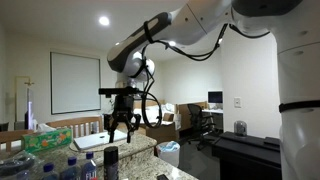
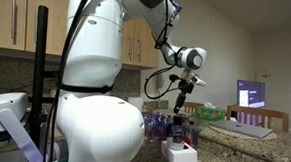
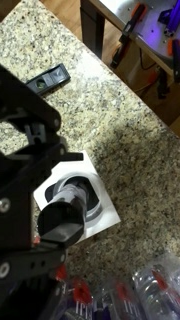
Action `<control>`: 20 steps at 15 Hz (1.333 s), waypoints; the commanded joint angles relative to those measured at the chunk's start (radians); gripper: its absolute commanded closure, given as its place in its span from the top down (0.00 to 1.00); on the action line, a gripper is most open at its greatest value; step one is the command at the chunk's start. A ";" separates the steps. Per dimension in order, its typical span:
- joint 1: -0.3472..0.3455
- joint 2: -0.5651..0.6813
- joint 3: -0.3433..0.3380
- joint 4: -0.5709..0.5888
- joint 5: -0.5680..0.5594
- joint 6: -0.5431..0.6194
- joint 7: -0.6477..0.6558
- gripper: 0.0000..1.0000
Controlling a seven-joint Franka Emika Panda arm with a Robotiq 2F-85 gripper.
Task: Put the black bottle on the white box, place the tape over the bottle, put the black object on top of the black bottle
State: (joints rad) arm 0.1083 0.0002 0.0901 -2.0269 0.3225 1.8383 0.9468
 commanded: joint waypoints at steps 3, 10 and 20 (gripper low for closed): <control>-0.006 -0.014 0.000 0.002 -0.007 -0.025 0.041 1.00; -0.093 -0.079 -0.095 -0.047 -0.005 -0.047 0.007 1.00; -0.194 0.188 -0.206 -0.022 -0.111 -0.091 -0.238 1.00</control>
State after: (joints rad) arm -0.0863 0.1092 -0.1184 -2.0580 0.2612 1.7583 0.7580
